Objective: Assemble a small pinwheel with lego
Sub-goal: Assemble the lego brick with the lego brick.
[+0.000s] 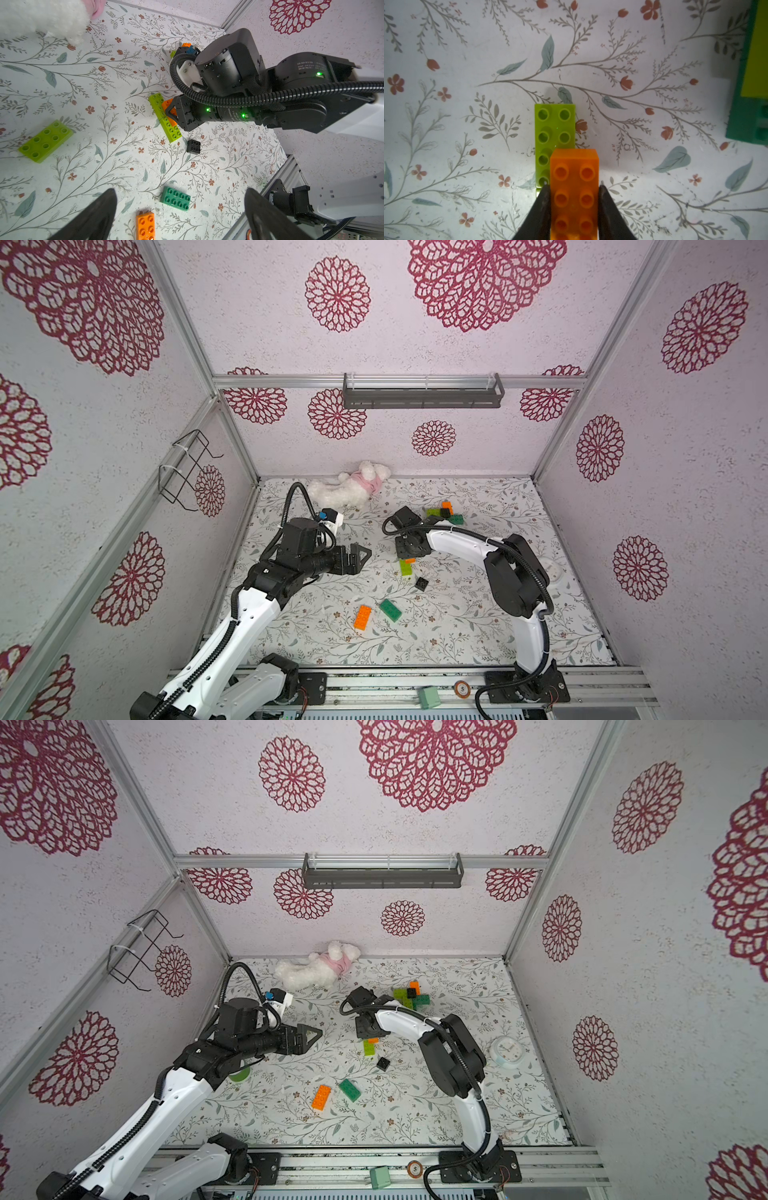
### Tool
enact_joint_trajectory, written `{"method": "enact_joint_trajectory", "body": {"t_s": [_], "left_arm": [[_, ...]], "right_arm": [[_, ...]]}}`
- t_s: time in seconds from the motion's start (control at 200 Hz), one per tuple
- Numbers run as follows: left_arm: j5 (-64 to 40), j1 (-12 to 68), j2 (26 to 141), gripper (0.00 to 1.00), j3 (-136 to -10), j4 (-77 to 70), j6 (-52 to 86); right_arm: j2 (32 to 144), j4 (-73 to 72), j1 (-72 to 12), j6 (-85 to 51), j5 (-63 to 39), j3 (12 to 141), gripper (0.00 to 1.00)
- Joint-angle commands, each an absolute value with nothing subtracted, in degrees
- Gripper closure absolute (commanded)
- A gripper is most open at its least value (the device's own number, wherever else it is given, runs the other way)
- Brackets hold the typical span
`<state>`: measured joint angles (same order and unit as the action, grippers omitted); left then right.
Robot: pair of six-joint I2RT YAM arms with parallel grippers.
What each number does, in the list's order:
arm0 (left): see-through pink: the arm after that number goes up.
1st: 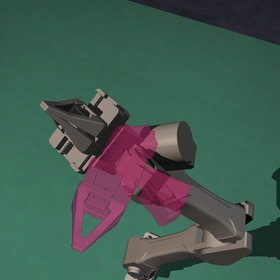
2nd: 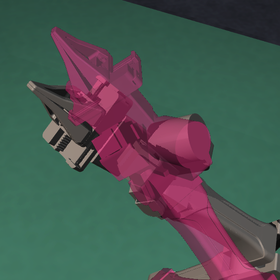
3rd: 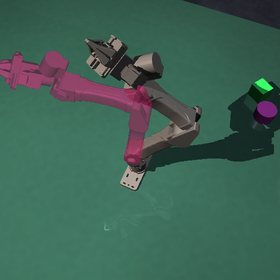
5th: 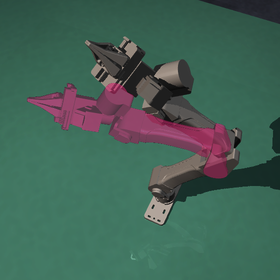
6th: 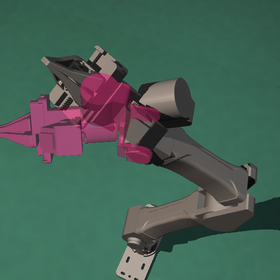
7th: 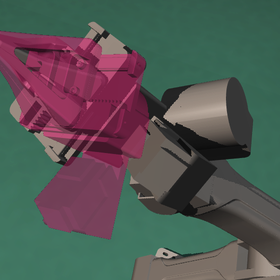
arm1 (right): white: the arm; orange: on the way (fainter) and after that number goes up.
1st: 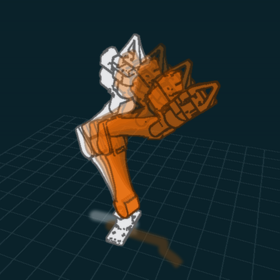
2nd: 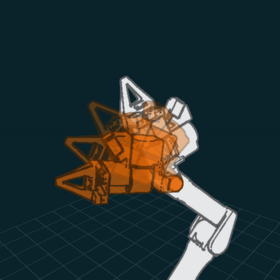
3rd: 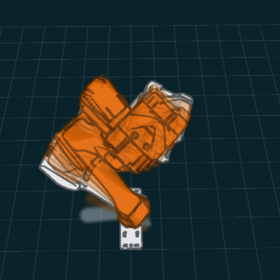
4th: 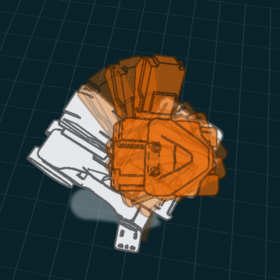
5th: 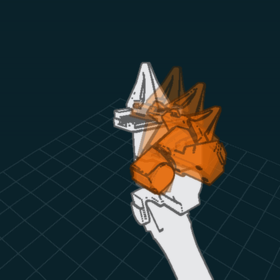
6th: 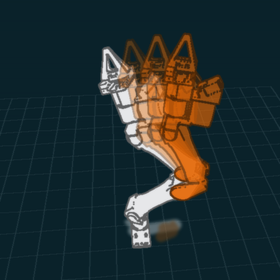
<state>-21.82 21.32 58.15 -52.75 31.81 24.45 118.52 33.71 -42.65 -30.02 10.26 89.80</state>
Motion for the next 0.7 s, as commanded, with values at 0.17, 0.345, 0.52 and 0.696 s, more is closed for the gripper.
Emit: {"method": "enact_joint_trajectory", "body": {"t_s": [0.17, 0.345, 0.52, 0.696], "left_arm": [[-20.26, 21.03, 57.22, 0.03, -52.91, 32.24, 23.15], [-18.84, 21.1, 56.78, 0.03, -52.91, 32.52, 23.08], [-15.33, 21.4, 55.66, 0.03, -52.48, 32.66, 23.49], [-11.01, 21.56, 55.86, 0.03, -52.62, 33.56, 24.38]], "right_arm": [[122.45, 39.92, -43.58, -29.41, 11.07, 90.41, 1.0], [121.34, 39.81, -43.44, -27.34, 10.06, 92.43, 1.0], [119.73, 39.11, -42.42, -23.75, 10.31, 91.73, 1.0], [117.35, 38.68, -41.31, -20.88, 10.37, 89.47, 1.0]]}}
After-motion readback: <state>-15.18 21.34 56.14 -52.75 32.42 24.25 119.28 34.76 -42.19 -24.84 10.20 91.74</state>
